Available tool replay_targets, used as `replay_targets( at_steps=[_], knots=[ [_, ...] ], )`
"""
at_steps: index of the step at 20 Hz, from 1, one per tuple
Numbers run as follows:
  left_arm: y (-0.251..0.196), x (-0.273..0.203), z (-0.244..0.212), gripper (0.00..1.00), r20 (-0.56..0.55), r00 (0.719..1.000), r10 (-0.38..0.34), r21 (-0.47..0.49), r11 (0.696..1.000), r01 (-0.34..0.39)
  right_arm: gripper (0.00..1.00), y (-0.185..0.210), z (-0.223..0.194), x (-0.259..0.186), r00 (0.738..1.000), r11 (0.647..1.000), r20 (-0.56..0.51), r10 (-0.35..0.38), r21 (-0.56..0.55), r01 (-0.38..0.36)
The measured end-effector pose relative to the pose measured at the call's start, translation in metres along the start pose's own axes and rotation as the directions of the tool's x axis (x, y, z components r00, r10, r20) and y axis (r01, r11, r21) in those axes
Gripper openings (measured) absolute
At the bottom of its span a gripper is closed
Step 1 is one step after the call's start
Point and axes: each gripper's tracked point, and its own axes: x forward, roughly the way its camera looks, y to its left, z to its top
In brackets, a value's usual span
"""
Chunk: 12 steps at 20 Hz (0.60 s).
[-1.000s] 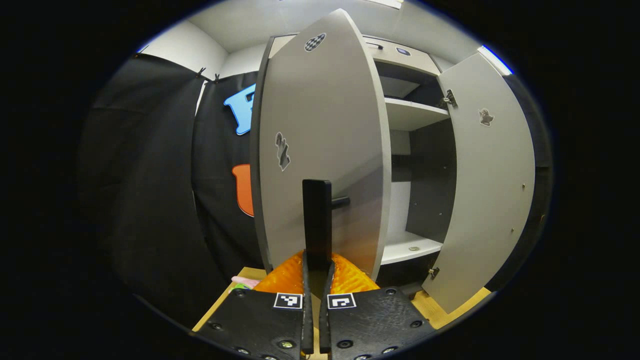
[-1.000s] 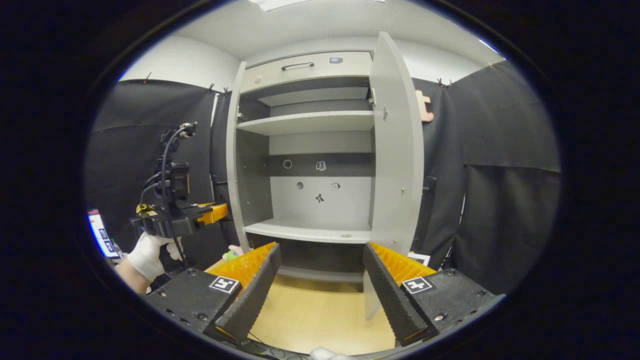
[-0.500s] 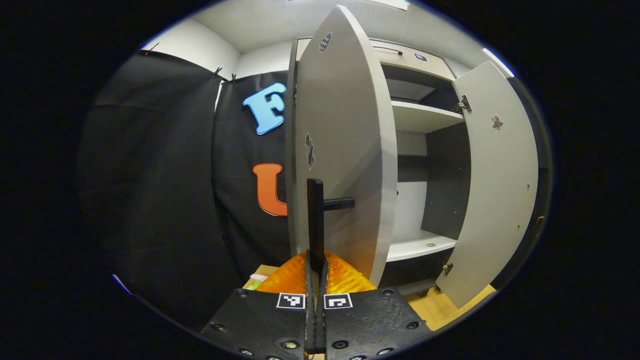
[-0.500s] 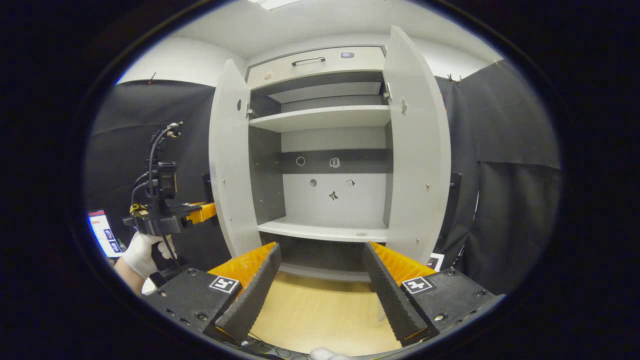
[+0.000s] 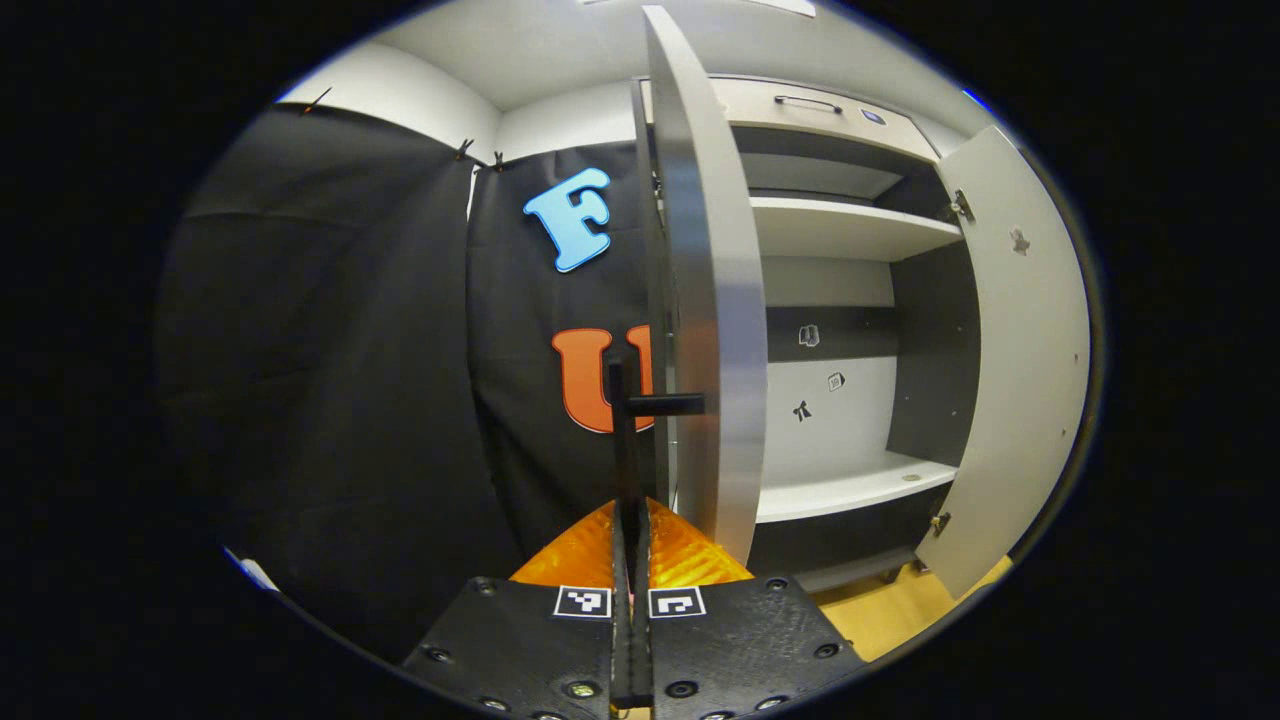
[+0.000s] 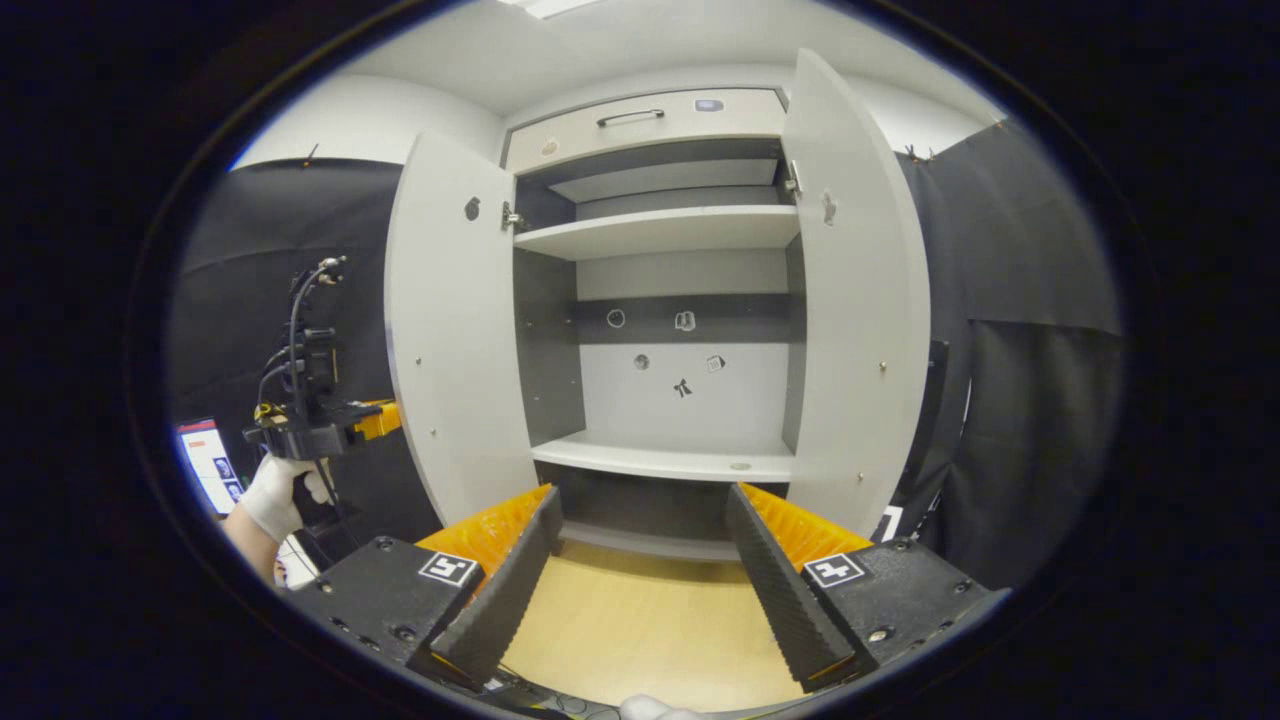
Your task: Open the right door of the double-door shoe cabinet with the right hand, and open the left door with the left hand.
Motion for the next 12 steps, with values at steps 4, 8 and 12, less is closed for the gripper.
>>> replay_targets(
  at_steps=[4, 8, 12],
  knots=[
    [0.017, 0.002, -0.002, 0.0, 0.002, 0.998, -0.067, -0.013, 0.998, 0.067, 1.0, 0.007, -0.002, 0.0, 1.0, 1.0, -0.003, 0.011, -0.005, -0.011],
    [0.019, 0.002, -0.001, 0.0, 0.015, 0.997, -0.072, 0.035, 0.997, 0.072, 1.0, 0.008, -0.002, -0.002, 1.0, 1.0, -0.005, 0.008, -0.005, -0.008],
    [0.019, 0.001, -0.001, 0.0, 0.007, 0.998, -0.066, 0.014, 0.998, 0.065, 1.0, 0.007, -0.001, -0.003, 1.0, 1.0, -0.001, 0.0, -0.004, 0.0]
  ],
)
